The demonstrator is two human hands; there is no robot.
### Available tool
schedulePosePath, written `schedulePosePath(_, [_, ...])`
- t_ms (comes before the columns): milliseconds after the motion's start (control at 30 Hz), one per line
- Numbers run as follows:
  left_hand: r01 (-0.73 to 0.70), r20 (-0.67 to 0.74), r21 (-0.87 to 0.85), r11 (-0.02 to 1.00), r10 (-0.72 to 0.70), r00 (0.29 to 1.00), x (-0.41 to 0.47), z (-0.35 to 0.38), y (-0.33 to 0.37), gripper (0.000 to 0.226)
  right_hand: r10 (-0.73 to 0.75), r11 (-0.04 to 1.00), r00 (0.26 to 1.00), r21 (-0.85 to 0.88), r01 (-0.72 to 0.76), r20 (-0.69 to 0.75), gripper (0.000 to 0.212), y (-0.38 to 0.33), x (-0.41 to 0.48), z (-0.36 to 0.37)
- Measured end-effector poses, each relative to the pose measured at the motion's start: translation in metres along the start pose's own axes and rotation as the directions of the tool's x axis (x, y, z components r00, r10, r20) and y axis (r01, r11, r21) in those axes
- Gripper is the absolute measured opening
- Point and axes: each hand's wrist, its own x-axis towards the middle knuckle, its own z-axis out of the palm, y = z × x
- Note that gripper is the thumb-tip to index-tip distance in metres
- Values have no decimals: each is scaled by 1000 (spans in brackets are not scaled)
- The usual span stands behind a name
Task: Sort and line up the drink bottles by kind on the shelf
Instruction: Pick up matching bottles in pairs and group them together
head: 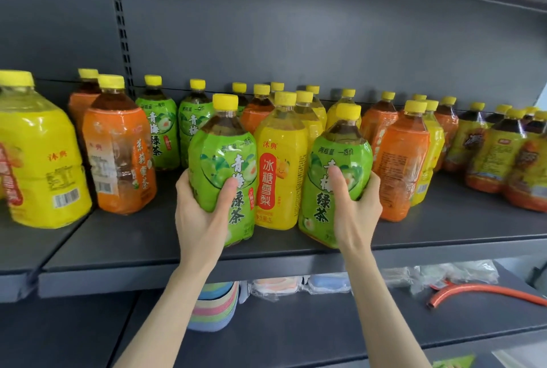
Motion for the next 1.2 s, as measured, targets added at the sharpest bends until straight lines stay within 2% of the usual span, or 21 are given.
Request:
schedulePosePath(233, [0,-2,-80,997,0,1000,-2,-20,4,78,-87,994,996,70,86,20,54,-21,-22,-2])
schedulePosePath(400, [11,-6,-96,995,-11,1000,13,-50,0,75,-77,986,994,153,64,78,45,-35,-45,24])
schedulePosePath(600, [-1,66,-13,1000,2,998,41,-101,-7,64,-62,986,990,160,42,124,50,-38,-79,98])
schedulePosePath(700, [-13,135,36,999,8,991,55,-118,-12,77,-41,987,991,162,19,129,63,-36,-92,133])
schedulePosePath(867, [-1,234,81,997,-18,972,70,-136,-20,92,8,998,994,66,-16,113,62,-27,-99,169])
schedulePosePath(1033, [-14,268,157,987,-29,963,85,-140,-24,92,-16,1000,984,0,17,180,66,-22,-88,189])
schedulePosePath(1200, [9,239,232,973,-66,969,94,-128,-25,90,-55,970,978,-221,100,200,62,-6,-64,200])
